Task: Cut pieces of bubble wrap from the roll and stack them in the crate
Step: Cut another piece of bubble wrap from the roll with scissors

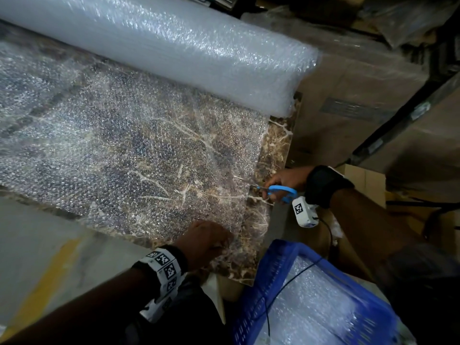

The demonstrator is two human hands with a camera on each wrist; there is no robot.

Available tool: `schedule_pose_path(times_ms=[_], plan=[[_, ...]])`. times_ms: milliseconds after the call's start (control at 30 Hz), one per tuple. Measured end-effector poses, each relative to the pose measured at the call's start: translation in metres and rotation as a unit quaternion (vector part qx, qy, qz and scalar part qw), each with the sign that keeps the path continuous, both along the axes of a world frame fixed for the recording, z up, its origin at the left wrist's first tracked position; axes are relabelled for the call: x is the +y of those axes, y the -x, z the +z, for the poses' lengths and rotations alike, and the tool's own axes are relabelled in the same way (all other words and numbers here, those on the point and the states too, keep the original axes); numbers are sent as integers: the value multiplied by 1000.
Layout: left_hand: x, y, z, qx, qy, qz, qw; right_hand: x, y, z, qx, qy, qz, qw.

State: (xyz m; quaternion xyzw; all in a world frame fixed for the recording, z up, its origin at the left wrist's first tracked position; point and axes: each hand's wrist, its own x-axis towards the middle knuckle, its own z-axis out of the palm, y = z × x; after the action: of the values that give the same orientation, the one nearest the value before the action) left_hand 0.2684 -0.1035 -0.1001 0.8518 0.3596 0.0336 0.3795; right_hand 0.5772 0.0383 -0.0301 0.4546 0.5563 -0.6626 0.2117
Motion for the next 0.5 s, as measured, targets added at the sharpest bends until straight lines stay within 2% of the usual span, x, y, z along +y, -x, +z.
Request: schedule_pose_path(times_ms=[233,500], plan=[[1,0,2,-9,9,-3,1000,2,-1,-12,15,19,-73,997],[0,-1,6,-17,10,9,1000,10,9,-8,8,10,-92,996]])
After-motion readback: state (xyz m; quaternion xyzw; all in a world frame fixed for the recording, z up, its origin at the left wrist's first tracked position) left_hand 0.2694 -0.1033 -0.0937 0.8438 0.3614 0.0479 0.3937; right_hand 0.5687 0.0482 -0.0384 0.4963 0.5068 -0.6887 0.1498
